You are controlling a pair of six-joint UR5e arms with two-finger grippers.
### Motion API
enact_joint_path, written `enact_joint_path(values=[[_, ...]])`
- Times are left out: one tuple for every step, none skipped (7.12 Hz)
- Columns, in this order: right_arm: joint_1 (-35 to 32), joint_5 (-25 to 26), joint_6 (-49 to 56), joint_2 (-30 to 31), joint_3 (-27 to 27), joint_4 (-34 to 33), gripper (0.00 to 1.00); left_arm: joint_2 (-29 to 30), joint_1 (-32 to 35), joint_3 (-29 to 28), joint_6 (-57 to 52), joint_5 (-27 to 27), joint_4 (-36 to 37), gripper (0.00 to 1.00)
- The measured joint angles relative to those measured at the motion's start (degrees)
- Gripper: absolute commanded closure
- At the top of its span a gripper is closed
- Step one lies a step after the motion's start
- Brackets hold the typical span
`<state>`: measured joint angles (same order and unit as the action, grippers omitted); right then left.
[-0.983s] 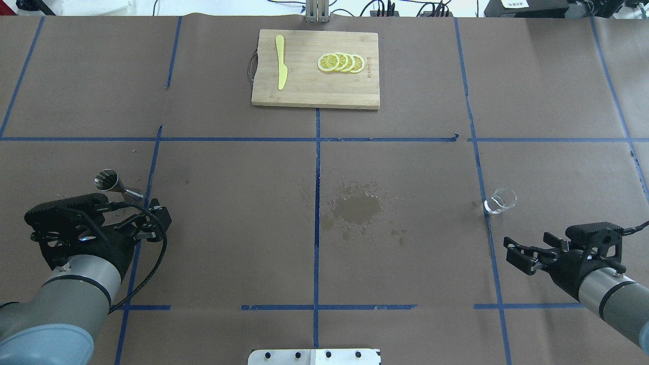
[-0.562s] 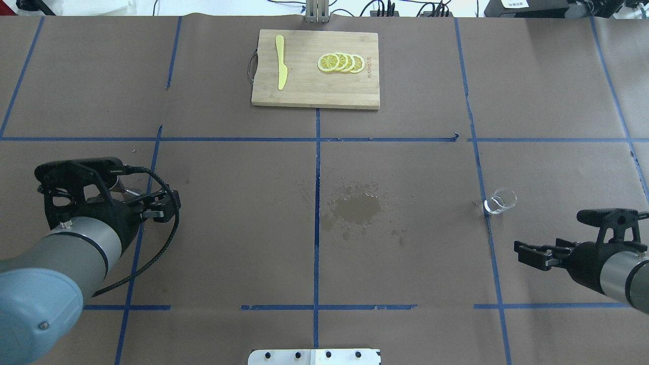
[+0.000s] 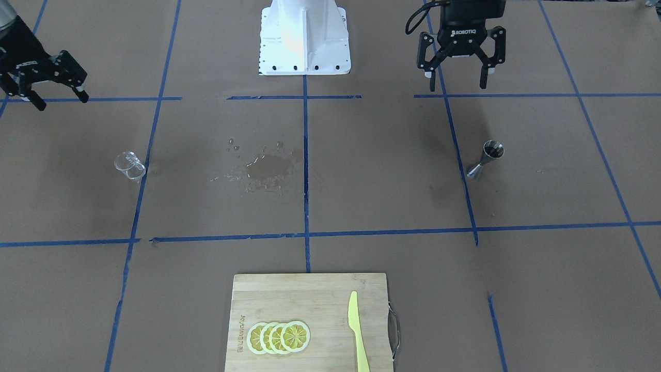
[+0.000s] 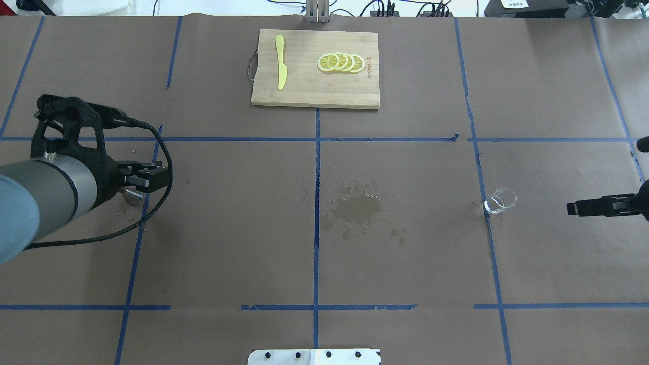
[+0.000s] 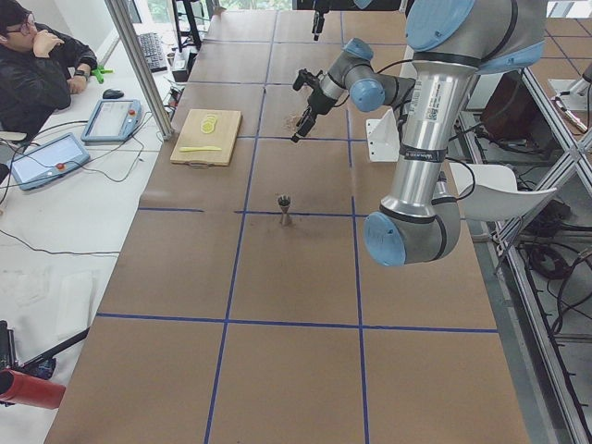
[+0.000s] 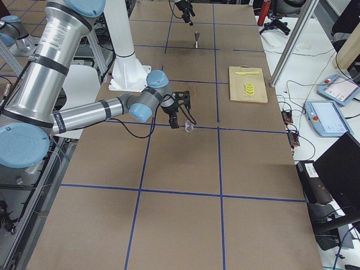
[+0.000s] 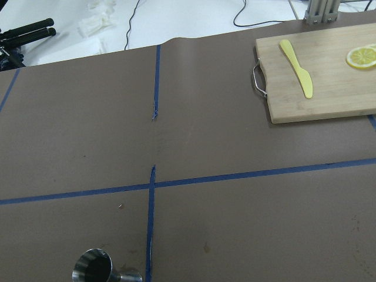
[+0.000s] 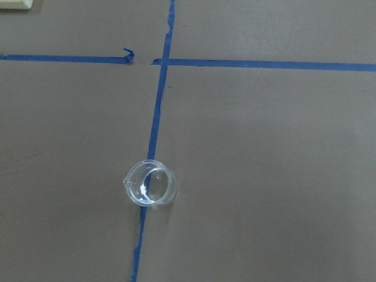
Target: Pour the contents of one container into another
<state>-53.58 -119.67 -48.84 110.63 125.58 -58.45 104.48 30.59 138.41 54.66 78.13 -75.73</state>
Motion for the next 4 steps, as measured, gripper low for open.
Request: enact_joint_path(values=[[-4.3,-3.2,6.6,-2.0,-0.2,-5.7,0.0,-0.1,6.7,-2.1,-8.6,6.6,-3.2,0.0],[-7.2,-4.5,12.8,-3.6,-0.4,-11.3,0.0,-0.3,15.5,-5.5,-18.9,14.9,-6.6,0.0],[-10.0,-5.0,20.0,-5.4,-0.8,-17.3,0.0,-0.4,25.0,-10.4,-29.7,23.3,-9.5,0.0],[-13.0,-5.2,27.8,-7.9,-1.5,-24.2,0.0,-0.4,33.5,-16.3,-39.1,30.1,-12.1,0.0]])
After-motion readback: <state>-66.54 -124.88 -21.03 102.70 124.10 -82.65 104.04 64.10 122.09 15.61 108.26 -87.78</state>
